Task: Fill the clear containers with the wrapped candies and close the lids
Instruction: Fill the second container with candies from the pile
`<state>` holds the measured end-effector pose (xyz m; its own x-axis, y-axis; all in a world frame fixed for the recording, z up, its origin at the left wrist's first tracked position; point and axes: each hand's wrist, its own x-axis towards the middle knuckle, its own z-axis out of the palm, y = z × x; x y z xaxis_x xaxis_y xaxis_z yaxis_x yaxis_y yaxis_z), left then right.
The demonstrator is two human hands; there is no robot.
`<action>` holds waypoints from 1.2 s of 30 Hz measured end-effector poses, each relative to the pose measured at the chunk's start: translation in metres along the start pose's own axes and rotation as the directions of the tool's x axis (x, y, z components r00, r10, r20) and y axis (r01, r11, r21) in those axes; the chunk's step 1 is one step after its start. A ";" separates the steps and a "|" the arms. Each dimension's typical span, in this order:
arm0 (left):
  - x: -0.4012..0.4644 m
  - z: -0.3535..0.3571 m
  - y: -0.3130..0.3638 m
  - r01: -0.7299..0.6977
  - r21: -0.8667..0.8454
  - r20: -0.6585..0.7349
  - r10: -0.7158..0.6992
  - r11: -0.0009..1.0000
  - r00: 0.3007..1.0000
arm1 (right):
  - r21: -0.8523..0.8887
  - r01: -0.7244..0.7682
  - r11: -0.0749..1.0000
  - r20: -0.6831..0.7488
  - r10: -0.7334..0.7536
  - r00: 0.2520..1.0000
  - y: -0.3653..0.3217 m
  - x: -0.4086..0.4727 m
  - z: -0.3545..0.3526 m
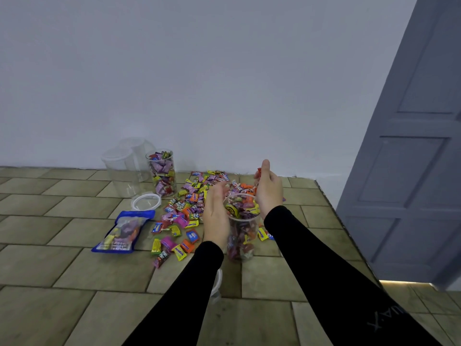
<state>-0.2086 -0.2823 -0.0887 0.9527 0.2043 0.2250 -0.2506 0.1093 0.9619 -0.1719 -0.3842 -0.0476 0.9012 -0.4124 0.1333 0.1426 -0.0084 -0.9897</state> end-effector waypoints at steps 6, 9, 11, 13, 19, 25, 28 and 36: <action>-0.005 0.006 -0.022 0.336 -0.068 0.002 -0.337 0.939 0.942 | -0.096 0.122 0.988 0.126 -0.109 0.986 -0.001 -0.004 -0.004; -0.004 0.009 -0.025 0.322 -0.084 -0.022 -0.324 0.943 0.946 | -0.182 0.265 0.947 0.267 -0.212 0.940 0.001 -0.005 -0.009; 0.000 0.010 -0.036 0.316 -0.078 -0.012 -0.318 0.946 0.948 | -0.225 0.360 0.905 0.350 -0.269 0.897 0.004 -0.005 -0.012; 0.000 0.010 -0.039 0.314 -0.095 -0.004 -0.315 0.945 0.949 | -0.244 0.433 0.868 0.404 -0.315 0.859 0.008 -0.004 -0.016; -0.011 0.014 -0.010 0.264 -0.158 -0.050 -0.275 0.951 0.960 | -0.290 0.672 0.682 0.622 -0.400 0.674 0.009 -0.003 -0.022; 0.003 0.015 -0.051 0.324 -0.123 -0.095 -0.336 0.938 0.937 | -0.329 0.757 0.565 0.730 -0.356 0.583 0.002 0.000 -0.030; -0.010 0.015 -0.013 0.295 -0.136 -0.050 -0.304 0.946 0.951 | -0.342 0.777 0.529 0.732 -0.368 0.573 -0.001 0.003 -0.040; -0.001 0.011 -0.036 0.270 -0.104 -0.008 -0.272 0.957 0.962 | -0.390 0.823 0.413 0.849 -0.184 0.495 -0.013 -0.001 -0.036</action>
<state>-0.1984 -0.2974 -0.1213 0.9835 0.1747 -0.0468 -0.0005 0.2614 0.9652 -0.1894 -0.4168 -0.0369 0.7673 0.5711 0.2919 0.6409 -0.6984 -0.3185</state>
